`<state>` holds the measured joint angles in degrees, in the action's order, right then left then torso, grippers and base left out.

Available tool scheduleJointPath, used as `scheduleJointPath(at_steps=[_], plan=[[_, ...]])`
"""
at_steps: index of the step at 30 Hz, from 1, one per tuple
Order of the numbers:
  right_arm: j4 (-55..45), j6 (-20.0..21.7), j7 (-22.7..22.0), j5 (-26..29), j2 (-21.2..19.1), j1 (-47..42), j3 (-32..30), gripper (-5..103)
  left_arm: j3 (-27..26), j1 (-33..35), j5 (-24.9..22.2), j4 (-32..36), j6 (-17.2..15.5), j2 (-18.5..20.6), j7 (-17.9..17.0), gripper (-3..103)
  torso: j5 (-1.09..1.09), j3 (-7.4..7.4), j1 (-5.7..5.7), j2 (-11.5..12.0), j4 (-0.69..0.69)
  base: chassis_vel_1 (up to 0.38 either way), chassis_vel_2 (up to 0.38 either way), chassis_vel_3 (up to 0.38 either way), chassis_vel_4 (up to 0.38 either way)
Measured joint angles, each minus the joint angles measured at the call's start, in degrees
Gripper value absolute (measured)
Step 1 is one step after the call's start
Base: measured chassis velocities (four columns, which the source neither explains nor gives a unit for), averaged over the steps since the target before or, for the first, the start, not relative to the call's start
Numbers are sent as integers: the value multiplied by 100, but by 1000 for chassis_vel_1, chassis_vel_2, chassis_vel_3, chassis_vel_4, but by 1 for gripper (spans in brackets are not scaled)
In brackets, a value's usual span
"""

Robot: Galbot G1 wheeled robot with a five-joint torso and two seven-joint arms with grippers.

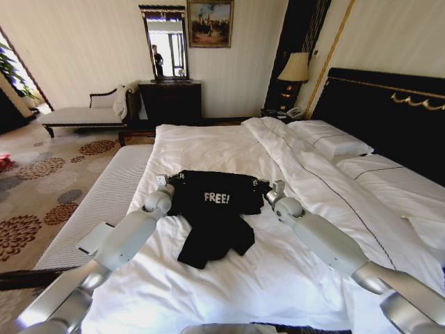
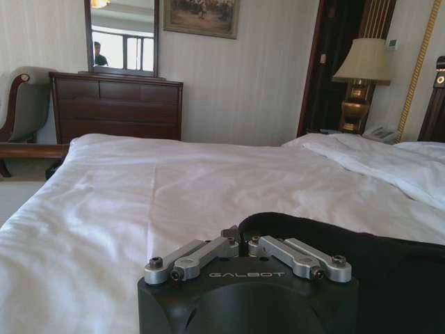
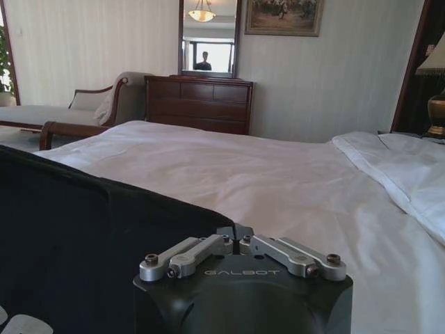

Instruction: Fold the clothes on the bed.

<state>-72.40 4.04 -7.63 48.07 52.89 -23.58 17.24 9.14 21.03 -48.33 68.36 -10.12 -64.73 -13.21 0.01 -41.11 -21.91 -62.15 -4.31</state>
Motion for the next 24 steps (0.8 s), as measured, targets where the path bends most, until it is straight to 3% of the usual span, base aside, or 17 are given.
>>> scheduleJointPath(at_steps=[5, 9, 17, 22, 24], plan=[[894, -143, 92, -104, 385, 439, 179, 0, 91, -340, 215, -823, 113, -385, 167, 1, -1, 0, 1, 0, 2, 0, 0, 0, 0], [1635, -240, 177, -164, 773, 815, 331, 0, 43, -610, 404, -1650, 226, -935, 263, 1, -1, 1, 2, -1, -1, 0, 0, 0, 0], [2375, -376, 262, -265, 1349, 1105, 449, -1, -151, -869, 634, -2562, 374, -1490, 359, 1, -1, 1, 1, 0, 1, 0, 0, 0, 0], [2454, -348, 284, -325, 1376, 1097, 474, 18, -196, -884, 746, -2667, 339, -1562, 285, 1, -1, 2, 2, -1, 2, 0, 0, 0, 0], [2355, -247, 332, -322, 1255, 1050, 486, 23, -137, -838, 831, -2620, 285, -1522, 264, 11, -1, 2, 2, -1, 0, 0, 0, 0, 0]])
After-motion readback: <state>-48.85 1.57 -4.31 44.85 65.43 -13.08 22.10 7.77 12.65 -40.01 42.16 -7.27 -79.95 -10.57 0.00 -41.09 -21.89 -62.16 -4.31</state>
